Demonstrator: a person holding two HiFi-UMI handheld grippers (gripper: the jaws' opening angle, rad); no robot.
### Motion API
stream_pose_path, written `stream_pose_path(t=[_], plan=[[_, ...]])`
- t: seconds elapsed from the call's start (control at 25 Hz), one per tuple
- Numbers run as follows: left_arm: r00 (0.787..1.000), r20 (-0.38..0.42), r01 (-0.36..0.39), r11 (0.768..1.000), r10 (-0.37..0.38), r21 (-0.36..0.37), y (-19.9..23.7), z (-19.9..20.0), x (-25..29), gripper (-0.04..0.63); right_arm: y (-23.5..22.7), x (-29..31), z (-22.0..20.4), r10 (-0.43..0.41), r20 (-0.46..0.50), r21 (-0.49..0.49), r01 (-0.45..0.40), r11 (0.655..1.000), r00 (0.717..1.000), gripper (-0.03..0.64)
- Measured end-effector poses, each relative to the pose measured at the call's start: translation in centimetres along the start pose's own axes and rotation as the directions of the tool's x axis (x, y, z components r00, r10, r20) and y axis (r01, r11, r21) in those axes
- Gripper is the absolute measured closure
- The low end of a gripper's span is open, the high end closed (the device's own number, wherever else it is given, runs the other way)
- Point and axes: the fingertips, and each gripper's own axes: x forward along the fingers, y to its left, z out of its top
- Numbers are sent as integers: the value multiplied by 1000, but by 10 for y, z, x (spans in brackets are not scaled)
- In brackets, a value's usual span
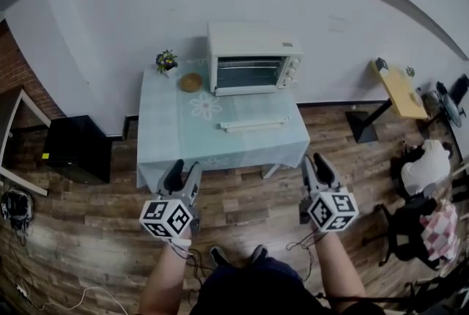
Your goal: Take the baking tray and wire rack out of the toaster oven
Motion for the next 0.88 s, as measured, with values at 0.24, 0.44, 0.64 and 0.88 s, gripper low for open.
stream_pose_path(t=[0.24, 0.44, 0.64, 0.88], plan=[[996, -19, 82, 995, -83, -64, -10, -11, 35, 384, -21, 30, -8, -6, -14, 18, 6, 1000, 1000, 489], [998, -16, 67, 992, -69, -103, -11, -8, 67, 388, -38, 79, -9, 50, -1, 61, -50, 997, 999, 495], [1000, 2, 16, 991, -16, -136, -11, 4, 109, 393, -58, 140, 8, 125, 15, 100, -126, 987, 992, 500], [998, 61, -16, 968, 32, -250, -10, 12, 166, 397, -98, 198, 22, 192, 22, 149, -193, 970, 981, 505]])
